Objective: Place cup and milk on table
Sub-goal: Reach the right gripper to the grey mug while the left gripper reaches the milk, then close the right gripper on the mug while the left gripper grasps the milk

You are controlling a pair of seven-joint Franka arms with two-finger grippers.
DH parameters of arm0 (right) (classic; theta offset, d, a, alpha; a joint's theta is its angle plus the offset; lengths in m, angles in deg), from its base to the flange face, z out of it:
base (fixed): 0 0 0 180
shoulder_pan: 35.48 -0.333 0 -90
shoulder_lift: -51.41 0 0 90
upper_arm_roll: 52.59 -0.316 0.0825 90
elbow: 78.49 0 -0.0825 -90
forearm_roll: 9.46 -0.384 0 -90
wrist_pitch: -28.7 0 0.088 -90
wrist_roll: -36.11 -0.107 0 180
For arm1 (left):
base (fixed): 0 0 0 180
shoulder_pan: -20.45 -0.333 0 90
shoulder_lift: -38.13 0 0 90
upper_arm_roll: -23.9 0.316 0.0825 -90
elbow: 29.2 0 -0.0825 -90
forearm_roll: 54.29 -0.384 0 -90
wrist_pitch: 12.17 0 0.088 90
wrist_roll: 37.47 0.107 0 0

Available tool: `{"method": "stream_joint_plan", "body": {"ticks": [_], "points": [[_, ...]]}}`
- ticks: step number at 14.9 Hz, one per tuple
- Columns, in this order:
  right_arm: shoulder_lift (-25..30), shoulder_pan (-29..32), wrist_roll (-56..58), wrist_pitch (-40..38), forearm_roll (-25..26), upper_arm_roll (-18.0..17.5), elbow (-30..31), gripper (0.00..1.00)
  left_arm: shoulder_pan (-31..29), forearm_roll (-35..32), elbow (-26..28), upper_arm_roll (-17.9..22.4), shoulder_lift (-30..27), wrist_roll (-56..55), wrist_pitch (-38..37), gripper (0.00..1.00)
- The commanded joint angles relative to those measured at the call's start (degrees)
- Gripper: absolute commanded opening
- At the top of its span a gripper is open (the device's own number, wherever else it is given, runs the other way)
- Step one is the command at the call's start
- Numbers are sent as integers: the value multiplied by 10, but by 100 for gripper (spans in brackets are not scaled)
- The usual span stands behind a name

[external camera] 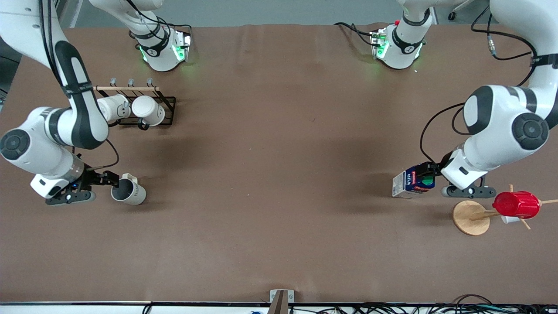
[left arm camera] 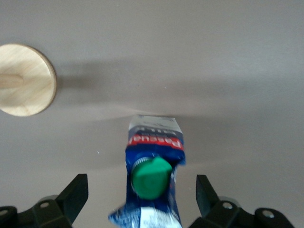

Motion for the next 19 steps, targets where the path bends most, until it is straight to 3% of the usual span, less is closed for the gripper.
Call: {"method": "stream_joint_plan", "body": {"ticks": [1, 2, 6, 9, 13, 15, 18, 19], "points": [[-20, -3, 3, 35, 7, -2, 3, 100, -3, -17, -2, -2, 15, 4, 9, 100], [-23, -6, 2, 37, 5, -2, 2, 96, -4, -16, 2, -2, 16, 3, 9, 100], [-31, -13, -2, 36, 4, -2, 3, 53, -4, -14, 18, -4, 13, 0, 8, 99], [-31, -14, -23, 30, -1, -2, 2, 1, -3, -12, 19, -4, 9, -4, 1, 79], [-30, -16, -38, 8, -3, -2, -8, 0, -3, -11, 17, -10, 9, -5, -17, 55], [-20, -20, -83, -52, -4, -10, -36, 0, -2, -11, 16, -11, 9, -4, -20, 46], [-11, -23, -188, -173, -4, -71, -108, 0, -2, -11, 2, -19, 5, -5, -42, 31], [-11, -24, -227, -197, -4, -105, -128, 0, -2, -11, -2, -19, 3, -5, -51, 30]]}}
